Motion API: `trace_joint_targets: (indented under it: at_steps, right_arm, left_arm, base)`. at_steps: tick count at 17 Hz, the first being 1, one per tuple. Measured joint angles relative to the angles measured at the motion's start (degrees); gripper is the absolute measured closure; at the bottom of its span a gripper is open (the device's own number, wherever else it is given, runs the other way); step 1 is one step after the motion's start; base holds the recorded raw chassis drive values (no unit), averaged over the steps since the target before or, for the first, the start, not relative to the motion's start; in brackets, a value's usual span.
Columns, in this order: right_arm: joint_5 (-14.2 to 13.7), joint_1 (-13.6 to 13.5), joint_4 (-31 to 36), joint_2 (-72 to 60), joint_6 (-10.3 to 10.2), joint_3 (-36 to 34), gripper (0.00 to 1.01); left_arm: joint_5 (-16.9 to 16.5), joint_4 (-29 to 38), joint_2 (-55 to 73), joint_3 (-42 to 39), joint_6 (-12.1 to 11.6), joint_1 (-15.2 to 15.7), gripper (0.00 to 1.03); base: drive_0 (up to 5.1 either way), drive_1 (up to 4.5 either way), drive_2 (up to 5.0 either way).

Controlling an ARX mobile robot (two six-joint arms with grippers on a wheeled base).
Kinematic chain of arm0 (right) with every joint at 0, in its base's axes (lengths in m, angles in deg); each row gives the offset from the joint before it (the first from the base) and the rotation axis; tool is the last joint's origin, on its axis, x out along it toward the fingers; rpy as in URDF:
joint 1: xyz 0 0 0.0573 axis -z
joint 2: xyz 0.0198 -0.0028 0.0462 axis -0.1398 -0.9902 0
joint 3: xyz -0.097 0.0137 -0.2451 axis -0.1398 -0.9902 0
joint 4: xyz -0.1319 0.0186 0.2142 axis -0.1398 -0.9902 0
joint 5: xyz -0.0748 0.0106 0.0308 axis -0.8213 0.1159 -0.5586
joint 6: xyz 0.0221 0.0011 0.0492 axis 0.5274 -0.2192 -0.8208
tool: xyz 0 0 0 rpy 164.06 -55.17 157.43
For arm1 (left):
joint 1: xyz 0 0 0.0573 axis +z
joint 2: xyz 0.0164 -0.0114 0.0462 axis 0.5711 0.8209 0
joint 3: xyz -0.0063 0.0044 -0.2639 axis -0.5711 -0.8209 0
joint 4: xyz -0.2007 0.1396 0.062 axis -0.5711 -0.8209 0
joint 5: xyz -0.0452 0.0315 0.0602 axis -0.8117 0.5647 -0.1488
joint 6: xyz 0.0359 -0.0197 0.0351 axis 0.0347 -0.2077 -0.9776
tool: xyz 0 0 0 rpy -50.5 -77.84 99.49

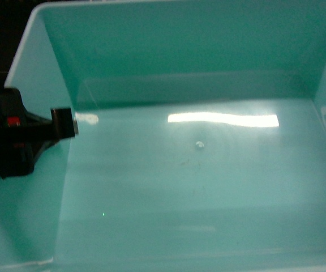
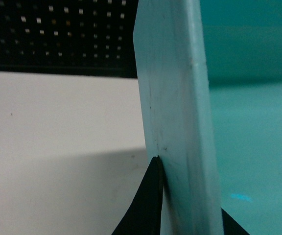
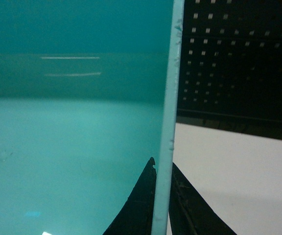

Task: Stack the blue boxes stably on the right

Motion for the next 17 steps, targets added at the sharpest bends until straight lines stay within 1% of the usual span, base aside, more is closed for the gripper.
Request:
trace_joint_targets:
  at_steps: [3, 4, 5, 6, 9, 13, 15, 17]
  right_arm:
    - [-0.2, -0.1, -1.5, 4.9, 0.2, 1.8, 0.94]
    - [-0.2, -0.1, -1.5, 5.9, 0.2, 1.8, 0.94]
    - [-0.2, -0.1, -1.0, 6.8, 0.2, 1.8, 0.94]
    - [-0.2, -0.1, -0.7, 7.8, 0.2, 1.7, 0.94]
    - [0.3, -0.1, -0.1, 9.7, 0.0, 0.3, 0.94]
    - [0.3, -0.2, 0.3, 9.7, -0.3, -0.4, 0.94]
    - [-0.8, -0.5, 0.9, 9.7, -0.3, -0.4, 0.94]
    - [-1.0, -0.8, 0.9, 9.7, -0.3, -0.4, 0.94]
  left_arm:
    - [0.7, 0.4, -3.8, 1.4, -1.8, -0.3, 0.97]
    - [1.1, 1.9, -4.5, 1.3, -2.9, -0.5, 0.97]
    - [1.2, 2.9, -4.9, 1.0, -3.1, -0.5, 0.97]
    - [1.2, 5.4, -5.6, -0.3, -3.8, -0.5, 0.97]
    - [0.6, 6.7, -6.9, -1.6, -4.2, -0.2, 0.97]
    - [0.5, 6.6, -6.9, -1.8, -4.4, 0.0, 0.97]
    - [1.5, 7.8, -6.9, -1.9, -5.6, -0.1, 0.97]
    - [1.7, 7.8, -6.9, -2.0, -5.9, -0.1, 0.97]
  base:
    - [0.0, 0.00, 0.0]
    - [0.0, 0.00, 0.0]
    - [0.0, 0.00, 0.0]
    - [0.0, 0.00, 0.0]
    - [0.0, 0.00, 0.0]
    - [0.0, 0.00, 0.0]
    - [0.0, 0.00, 0.0]
    - [0.0, 0.00, 0.0]
